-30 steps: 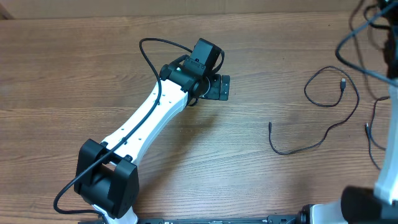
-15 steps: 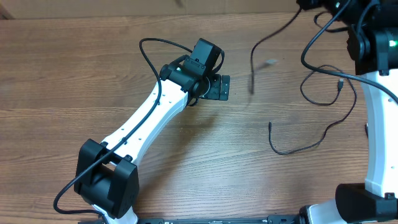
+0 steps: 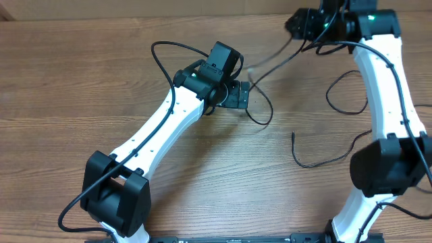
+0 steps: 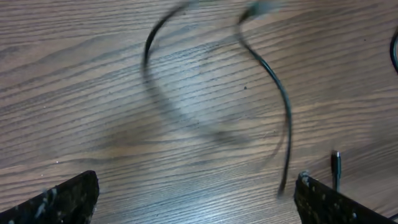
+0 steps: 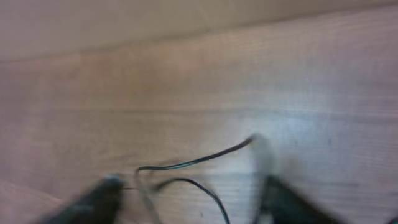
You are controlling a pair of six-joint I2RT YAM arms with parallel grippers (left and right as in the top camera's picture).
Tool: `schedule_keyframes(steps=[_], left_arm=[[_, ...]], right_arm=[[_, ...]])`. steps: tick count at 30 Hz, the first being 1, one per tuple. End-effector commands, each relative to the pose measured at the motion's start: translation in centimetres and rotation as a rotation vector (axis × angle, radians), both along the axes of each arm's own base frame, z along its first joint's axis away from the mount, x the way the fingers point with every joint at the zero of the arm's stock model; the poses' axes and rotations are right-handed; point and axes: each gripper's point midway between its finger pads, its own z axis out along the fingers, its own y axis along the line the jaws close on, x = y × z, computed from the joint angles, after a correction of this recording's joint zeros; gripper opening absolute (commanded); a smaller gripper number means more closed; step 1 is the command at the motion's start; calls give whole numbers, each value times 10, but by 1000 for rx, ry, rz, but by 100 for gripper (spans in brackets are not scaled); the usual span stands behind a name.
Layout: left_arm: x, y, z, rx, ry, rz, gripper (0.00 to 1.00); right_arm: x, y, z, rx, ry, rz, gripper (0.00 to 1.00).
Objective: Untangle cables
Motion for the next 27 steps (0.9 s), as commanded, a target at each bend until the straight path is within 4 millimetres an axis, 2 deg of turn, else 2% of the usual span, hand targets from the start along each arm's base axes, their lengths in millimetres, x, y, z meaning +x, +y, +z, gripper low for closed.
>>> schedule_keyframes(steps=[1,4,7,10,11,13,16,18,22,27], left_arm=[[2,3,-4,9,4,21,99],[2,3,-4,9,4,21,100],[2,3,-4,9,4,21,100],[2,3,-4,9,4,21,100],[2,3,-4,9,4,21,99],[2,3,-4,9,4,21,99],[2,3,-4,9,4,21,100],[2,3,-4,9,4,21,99],[2,3,-4,9,4,21,100],[2,3,-4,9,4,21,100]], right_arm=[[-3,-8,29,-19,-65,-20,100],[-11,-33,35,-96,-56,-101,100],[-30,-76,32,-211,19,-286,100],[-60,-128,23,-330,134,-541,100],[-77,-147,18,-361,196,-650,100],[-103,-164,8,-362,302,-769,100],[-134,-178,-6,-319,435,-920,100],[-145,-182,-16,-288,489,-998,100],[-156,-180,-40,-248,579,-1023,100],[-170,-187,-88,-181,651,-1288,100]])
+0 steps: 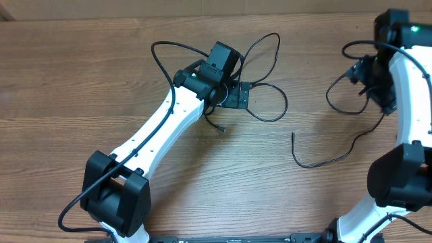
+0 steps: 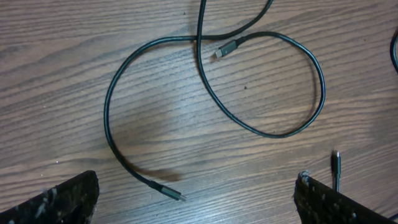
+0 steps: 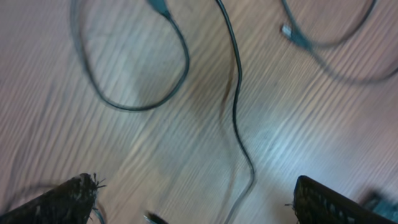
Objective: Untangle cables
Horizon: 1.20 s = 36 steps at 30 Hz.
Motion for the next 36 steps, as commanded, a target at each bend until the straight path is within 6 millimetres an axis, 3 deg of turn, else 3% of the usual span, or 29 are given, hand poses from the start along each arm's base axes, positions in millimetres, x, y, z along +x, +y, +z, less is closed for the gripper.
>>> schedule_keyframes(steps=[1,7,15,23,30,36], left_arm=[[2,3,-4,9,4,22,100],[2,3,-4,9,4,22,100],[2,3,-4,9,4,22,100],[2,3,-4,9,4,22,99],[2,3,-4,9,4,22,100],[2,3,-4,9,4,22,100]], right_arm=[[-14,-7,-23,-13,-26,-265,100],[-18,-11,-76,-18,-48,-363,100],[-16,-18,-119,-53,-106,-366,100],[-21,-43,-115,-202,-131,-419,100],[-31,-29,-132,-130,-92,-417,100],[-15,-23,-149,-68,-185,-418,100]])
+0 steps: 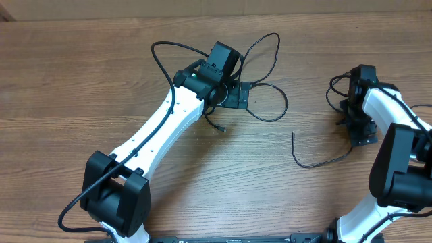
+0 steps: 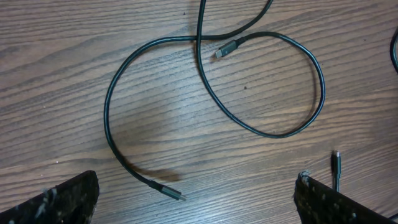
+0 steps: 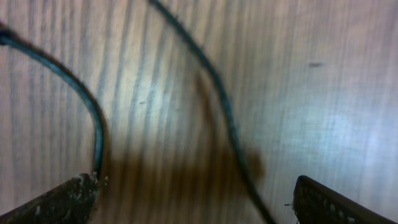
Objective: Untangle cables
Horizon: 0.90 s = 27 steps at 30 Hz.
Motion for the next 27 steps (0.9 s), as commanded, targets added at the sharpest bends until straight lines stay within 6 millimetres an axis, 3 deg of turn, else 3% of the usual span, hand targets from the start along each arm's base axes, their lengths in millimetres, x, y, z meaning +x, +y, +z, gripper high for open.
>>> schedule_keyframes(steps=[1,7,16,23,27], left_arm=[[2,3,-4,9,4,22,99],[2,3,-4,9,4,22,100],[2,3,-4,9,4,22,100],[2,3,-4,9,4,22,99],[2,3,-4,9,4,22,100]], right_arm=[[8,1,1,24,-69,-14,100],[31,5,1,54,-175,-3,100],[41,5,3,51,-204,39,100],[39,5,2,46,-192,49,100],[29,6,-2,55,-150,47,91]])
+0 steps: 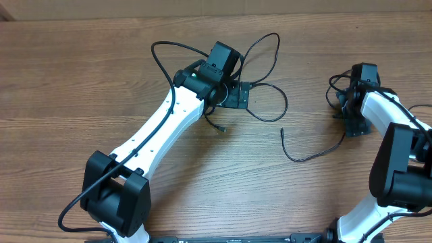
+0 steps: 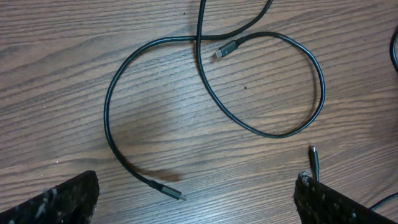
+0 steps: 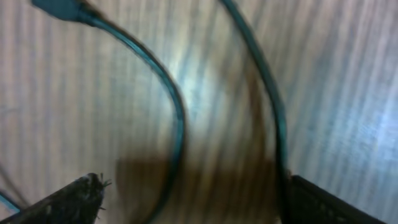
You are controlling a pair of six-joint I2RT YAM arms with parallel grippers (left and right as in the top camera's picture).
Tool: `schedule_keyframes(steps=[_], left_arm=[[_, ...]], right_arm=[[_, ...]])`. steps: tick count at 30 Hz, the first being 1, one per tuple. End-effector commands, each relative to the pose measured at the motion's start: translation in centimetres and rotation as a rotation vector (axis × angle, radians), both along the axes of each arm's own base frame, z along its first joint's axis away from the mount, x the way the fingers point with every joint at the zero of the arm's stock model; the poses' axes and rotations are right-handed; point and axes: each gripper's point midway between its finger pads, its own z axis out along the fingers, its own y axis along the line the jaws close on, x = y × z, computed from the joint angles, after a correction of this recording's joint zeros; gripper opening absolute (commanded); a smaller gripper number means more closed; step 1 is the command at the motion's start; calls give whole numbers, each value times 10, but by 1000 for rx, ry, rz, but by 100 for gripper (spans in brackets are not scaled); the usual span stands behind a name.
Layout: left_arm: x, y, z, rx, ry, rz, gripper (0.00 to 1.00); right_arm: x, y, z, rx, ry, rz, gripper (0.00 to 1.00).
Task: Untangle cables
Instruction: 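Grasp the cable end with the right gripper and lift it rightward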
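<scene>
A thick black cable [image 1: 273,108] lies in loops on the wooden table beside my left gripper [image 1: 237,94], which is open. In the left wrist view this thick cable [image 2: 211,99] crosses itself, one connector [image 2: 177,194] lying between the open fingers and the other connector [image 2: 225,48] inside the loop. A thin black cable [image 1: 310,155] runs from its free tip [image 1: 282,131] rightwards to my right gripper [image 1: 352,120]. The right gripper [image 3: 196,205] stands open low over two blurred strands [image 3: 177,124] of the thin cable. One strand [image 3: 275,124] runs against the right finger.
More thin cable loops [image 1: 335,88] lie at the right around the right arm. The left arm's own black cable [image 1: 165,50] arcs above the table at the back. The table's far edge [image 1: 202,17] lies behind the cables.
The thin cable's free tip has shifted left on the table. My right gripper has moved slightly toward the back. The thick cable and the left arm have not moved.
First the thick cable was raised off the table, stretched toward my right gripper at the far back. Then it lay in loops beside the left gripper and the right gripper was out at the right. Later the right gripper was low over the thin cable, which has now shifted left.
</scene>
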Motion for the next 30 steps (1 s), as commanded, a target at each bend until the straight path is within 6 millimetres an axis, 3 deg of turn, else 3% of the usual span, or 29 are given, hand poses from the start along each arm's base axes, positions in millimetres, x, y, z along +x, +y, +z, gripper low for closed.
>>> schedule_keyframes(steps=[1,12,15,23,26,30], left_arm=[[2,3,-4,9,4,22,100],[2,3,-4,9,4,22,100],[2,3,-4,9,4,22,100],[2,3,-4,9,4,22,100],[2,3,-4,9,4,22,100],[2,3,-4,9,4,22,100]], right_arm=[[-6,-2,2,-3,1,-4,91],[-22,2,-20,1,18,-1,84],[-24,2,-21,-13,46,77,82],[-26,3,-22,-50,120,297,58],[-34,4,-23,-41,161,322,46],[-51,8,-26,-16,227,325,40]])
